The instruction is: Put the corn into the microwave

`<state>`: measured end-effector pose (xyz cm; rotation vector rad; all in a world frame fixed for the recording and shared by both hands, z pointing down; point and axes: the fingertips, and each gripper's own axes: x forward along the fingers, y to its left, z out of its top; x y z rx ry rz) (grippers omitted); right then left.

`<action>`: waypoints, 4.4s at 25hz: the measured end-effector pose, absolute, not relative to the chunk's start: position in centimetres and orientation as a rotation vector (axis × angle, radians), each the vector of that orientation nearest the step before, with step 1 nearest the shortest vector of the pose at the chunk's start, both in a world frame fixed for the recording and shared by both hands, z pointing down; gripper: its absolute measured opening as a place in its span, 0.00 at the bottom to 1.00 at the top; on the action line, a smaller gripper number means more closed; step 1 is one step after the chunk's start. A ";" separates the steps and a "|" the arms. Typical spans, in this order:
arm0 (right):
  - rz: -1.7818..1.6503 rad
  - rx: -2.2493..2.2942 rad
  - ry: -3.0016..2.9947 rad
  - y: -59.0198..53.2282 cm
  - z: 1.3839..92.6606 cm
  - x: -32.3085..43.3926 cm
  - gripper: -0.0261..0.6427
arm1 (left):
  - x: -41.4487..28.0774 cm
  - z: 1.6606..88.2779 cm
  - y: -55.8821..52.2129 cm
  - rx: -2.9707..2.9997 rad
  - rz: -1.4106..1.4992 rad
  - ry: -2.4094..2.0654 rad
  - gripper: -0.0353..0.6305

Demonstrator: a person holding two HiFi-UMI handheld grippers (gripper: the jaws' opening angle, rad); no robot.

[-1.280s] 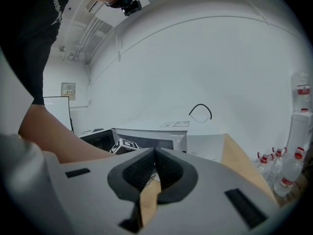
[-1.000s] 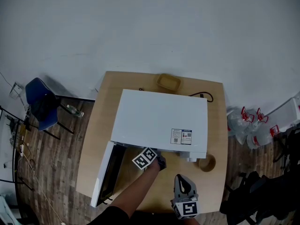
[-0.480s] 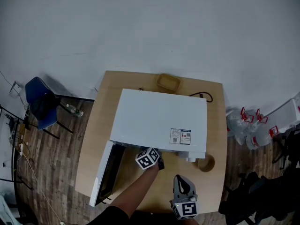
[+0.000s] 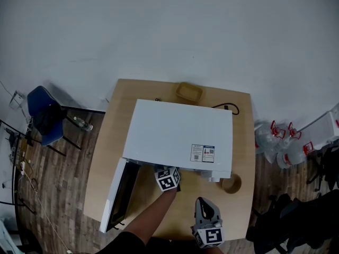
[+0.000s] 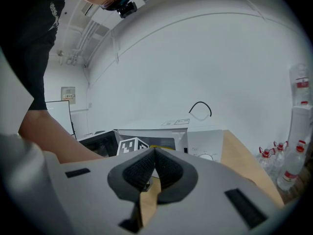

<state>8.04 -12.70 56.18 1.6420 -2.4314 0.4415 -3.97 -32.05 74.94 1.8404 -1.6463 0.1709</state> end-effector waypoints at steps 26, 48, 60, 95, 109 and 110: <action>0.443 1.594 -2.460 -12.4 56.6 6.6 0.12 | -5.1 73.2 -30.5 1.544 -0.383 -1.462 0.52; 0.443 1.591 -2.489 -12.1 55.8 6.1 0.12 | -5.0 75.0 -28.4 1.407 -0.255 -1.448 0.52; 0.436 1.596 -2.468 -11.7 56.2 6.6 0.12 | -4.7 75.0 -28.2 1.450 -0.224 -1.439 0.52; 0.297 1.741 -2.387 -2.4 52.0 8.1 0.12 | -7.2 61.3 -8.6 1.813 -0.155 -1.208 0.52; 0.326 1.686 -2.454 6.3 48.8 7.6 0.12 | -6.5 49.9 3.6 2.324 -0.106 -1.226 0.12; 0.324 1.677 -2.470 6.9 48.3 7.5 0.12 | -6.2 49.0 4.4 2.367 -0.091 -1.251 0.10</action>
